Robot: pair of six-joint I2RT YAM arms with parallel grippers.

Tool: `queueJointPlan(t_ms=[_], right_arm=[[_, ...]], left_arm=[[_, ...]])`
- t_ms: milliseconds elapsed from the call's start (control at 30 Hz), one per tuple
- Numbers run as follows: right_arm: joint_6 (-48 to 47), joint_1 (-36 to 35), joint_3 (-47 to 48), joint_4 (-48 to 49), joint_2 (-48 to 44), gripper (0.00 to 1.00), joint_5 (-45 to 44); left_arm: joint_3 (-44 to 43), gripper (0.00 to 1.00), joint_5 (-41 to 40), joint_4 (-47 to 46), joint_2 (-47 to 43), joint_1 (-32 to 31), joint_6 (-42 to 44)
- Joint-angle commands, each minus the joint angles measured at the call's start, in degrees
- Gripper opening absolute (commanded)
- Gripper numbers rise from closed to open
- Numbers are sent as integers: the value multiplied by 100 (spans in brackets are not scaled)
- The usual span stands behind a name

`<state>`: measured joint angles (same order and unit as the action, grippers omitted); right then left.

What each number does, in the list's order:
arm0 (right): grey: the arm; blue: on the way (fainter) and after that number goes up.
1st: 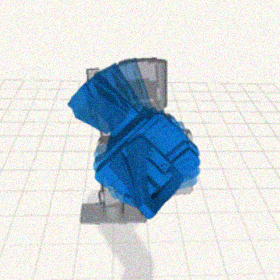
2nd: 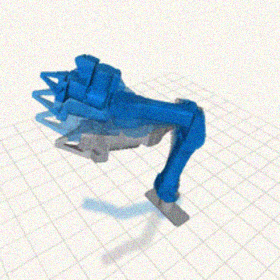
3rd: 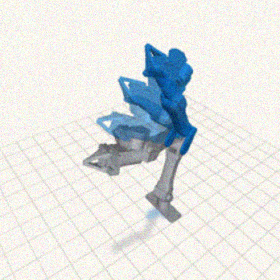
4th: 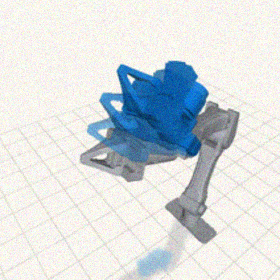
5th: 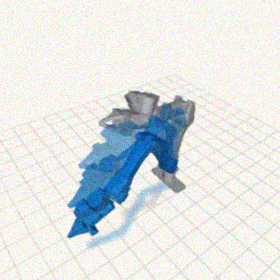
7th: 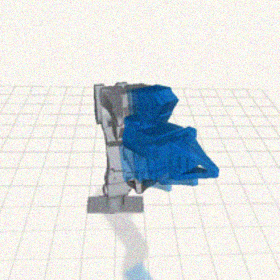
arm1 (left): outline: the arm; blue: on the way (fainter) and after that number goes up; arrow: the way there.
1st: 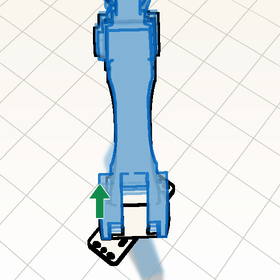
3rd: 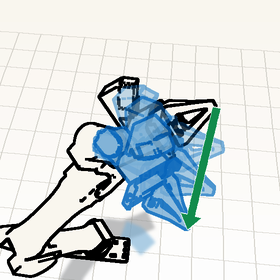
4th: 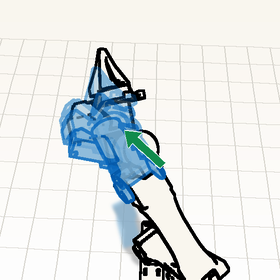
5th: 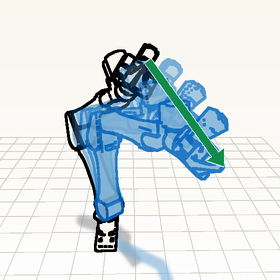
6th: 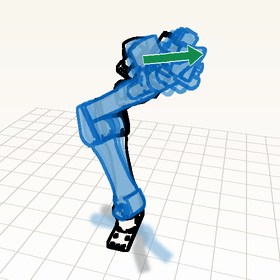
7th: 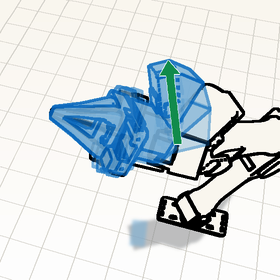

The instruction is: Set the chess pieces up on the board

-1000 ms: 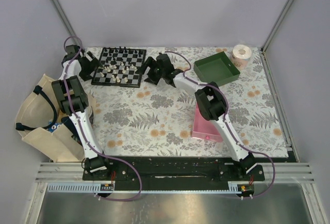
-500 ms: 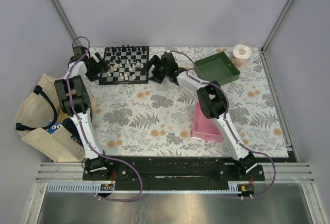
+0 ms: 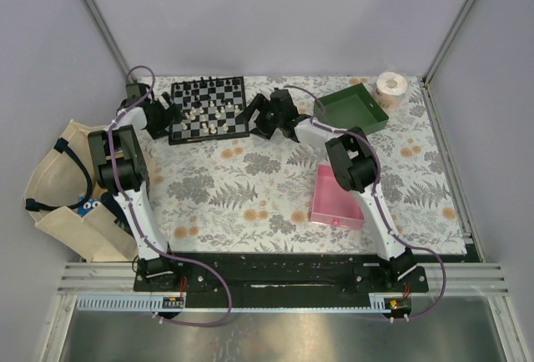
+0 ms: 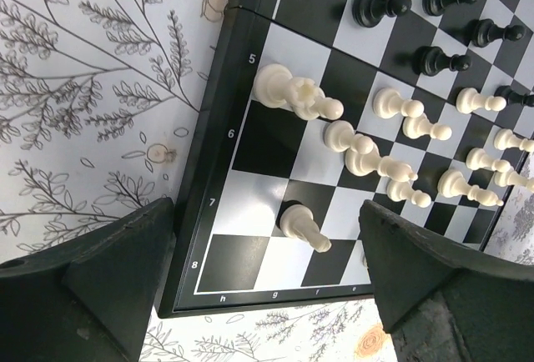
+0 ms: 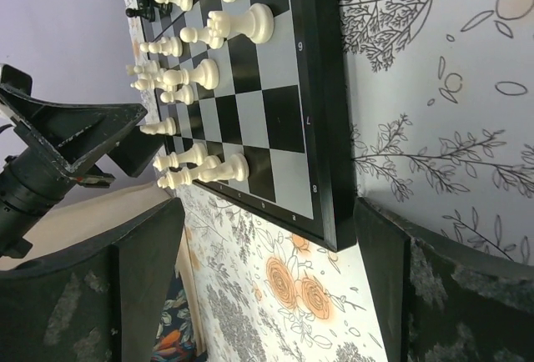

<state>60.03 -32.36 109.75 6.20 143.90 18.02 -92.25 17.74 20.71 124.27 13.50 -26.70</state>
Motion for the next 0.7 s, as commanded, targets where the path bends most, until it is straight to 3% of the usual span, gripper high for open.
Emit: queueJointPlan(t_ms=[0, 367, 533, 667], right_arm=[[-211, -78, -235, 92, -441, 92, 210], [-562, -69, -1246, 260, -1188, 92, 316], [-826, -25, -1825, 207, -1750, 93, -228], [-791, 308, -1625, 224, -1673, 93, -134]], left_arm=[[348, 95, 362, 205, -210, -207, -37], [1024, 95, 248, -14, -807, -453, -46], [1182, 95, 160, -58, -1001, -453, -46], [981, 98, -112, 47, -1027, -409, -37]])
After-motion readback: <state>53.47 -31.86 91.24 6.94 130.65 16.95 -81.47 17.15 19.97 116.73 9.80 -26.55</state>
